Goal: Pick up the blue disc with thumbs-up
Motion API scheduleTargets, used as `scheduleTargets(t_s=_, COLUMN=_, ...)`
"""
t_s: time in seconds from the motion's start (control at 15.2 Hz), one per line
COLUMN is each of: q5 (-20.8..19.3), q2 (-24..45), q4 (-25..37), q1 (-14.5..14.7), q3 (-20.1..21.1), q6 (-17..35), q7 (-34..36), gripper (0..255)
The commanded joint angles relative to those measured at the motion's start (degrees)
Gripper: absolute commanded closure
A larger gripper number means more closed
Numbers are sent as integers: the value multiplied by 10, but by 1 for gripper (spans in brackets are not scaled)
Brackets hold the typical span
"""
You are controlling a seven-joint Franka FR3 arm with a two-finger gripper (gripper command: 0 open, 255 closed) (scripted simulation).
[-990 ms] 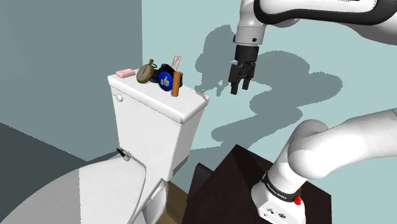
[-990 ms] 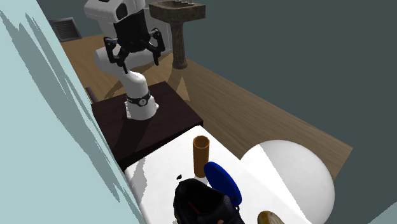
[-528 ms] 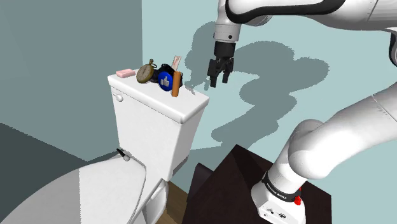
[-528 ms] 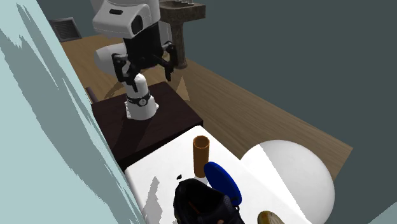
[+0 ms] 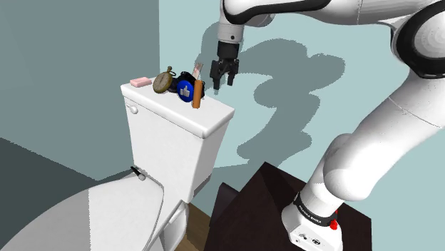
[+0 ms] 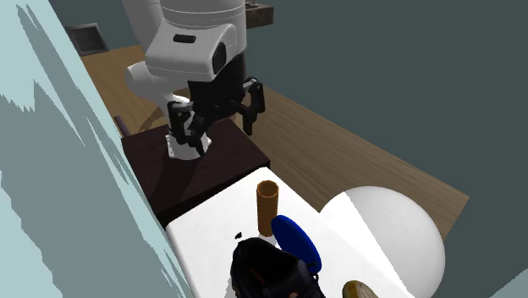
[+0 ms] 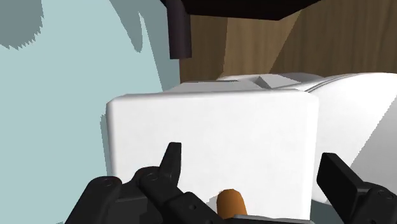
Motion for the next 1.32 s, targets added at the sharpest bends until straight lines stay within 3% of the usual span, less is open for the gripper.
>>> scheduleTargets(t_s=0.0, q5=2, q2=43, q4=44, q1=2, q3=1, q6=7, q7=-6, gripper=0)
scheduleTargets(t_s=0.79, q5=12, q2=293, q4=358, q1=6, q3=8, q6=-17, q7=-36, gripper=0)
scheduleTargets(t_s=1.25, q5=12, q2=289, q4=295, q1=7, q3=8, q6=43, q7=-37, gripper=0)
